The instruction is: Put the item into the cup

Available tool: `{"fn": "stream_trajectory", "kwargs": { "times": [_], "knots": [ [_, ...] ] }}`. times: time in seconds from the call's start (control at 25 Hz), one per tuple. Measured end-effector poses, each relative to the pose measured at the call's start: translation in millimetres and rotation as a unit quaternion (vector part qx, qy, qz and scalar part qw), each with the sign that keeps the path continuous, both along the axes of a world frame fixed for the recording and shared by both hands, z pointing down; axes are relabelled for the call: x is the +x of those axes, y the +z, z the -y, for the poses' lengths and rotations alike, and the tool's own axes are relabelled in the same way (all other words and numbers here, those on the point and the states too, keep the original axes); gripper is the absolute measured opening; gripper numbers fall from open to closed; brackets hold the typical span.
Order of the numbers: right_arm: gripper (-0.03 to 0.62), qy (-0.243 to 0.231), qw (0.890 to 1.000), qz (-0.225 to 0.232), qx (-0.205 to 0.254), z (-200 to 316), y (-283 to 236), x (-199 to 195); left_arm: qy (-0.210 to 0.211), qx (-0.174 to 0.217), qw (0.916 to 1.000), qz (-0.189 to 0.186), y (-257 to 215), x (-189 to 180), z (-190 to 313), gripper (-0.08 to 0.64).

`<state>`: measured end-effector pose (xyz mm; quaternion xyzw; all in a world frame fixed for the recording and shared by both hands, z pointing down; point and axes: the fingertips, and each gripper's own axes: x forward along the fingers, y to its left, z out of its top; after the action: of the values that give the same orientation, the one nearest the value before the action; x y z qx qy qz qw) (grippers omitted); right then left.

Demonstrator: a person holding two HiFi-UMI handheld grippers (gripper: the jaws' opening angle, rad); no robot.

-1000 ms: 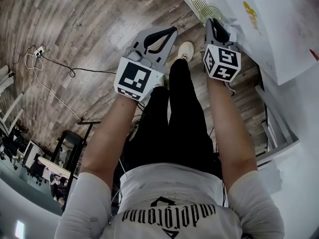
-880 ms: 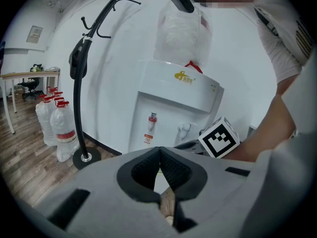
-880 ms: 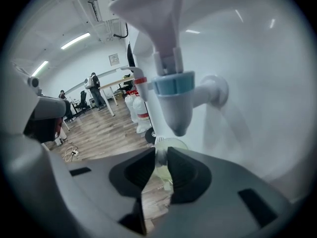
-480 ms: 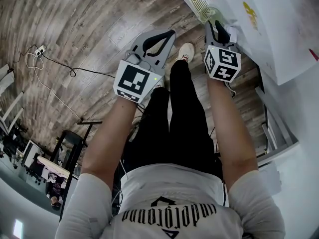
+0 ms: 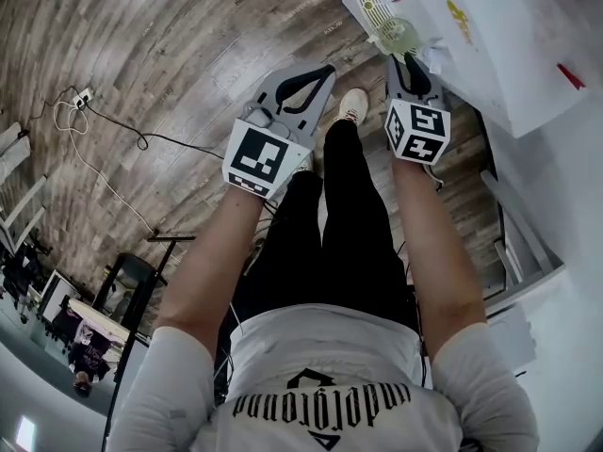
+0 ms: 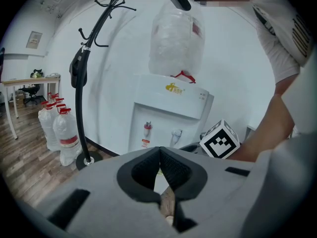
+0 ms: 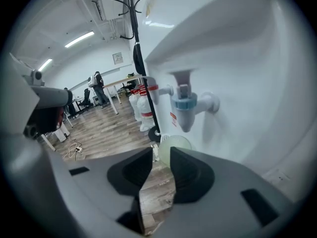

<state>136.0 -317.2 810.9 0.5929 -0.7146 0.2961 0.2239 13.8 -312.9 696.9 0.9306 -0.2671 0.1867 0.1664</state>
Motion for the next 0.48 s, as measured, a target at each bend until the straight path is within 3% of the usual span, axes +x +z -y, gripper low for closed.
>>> {"fn": "stream_trajectory", "kwargs": {
  "times": [0.24, 0.48],
  "knots": [
    [0.118, -0.024, 1.0, -0.002, 0.016, -32.2, -50.3, -20.9, 0.008, 0.027, 0.9996, -0.006, -52.7, -12.6, -20.4, 0.008],
    [0.106, -0.044, 0.997, -0.007, 0.057, -71.9, -135.8, -47.8, 0.029, 0.055, 0.998, -0.014, -121.6, -32.4, -68.2, 0.008]
  ]
}}
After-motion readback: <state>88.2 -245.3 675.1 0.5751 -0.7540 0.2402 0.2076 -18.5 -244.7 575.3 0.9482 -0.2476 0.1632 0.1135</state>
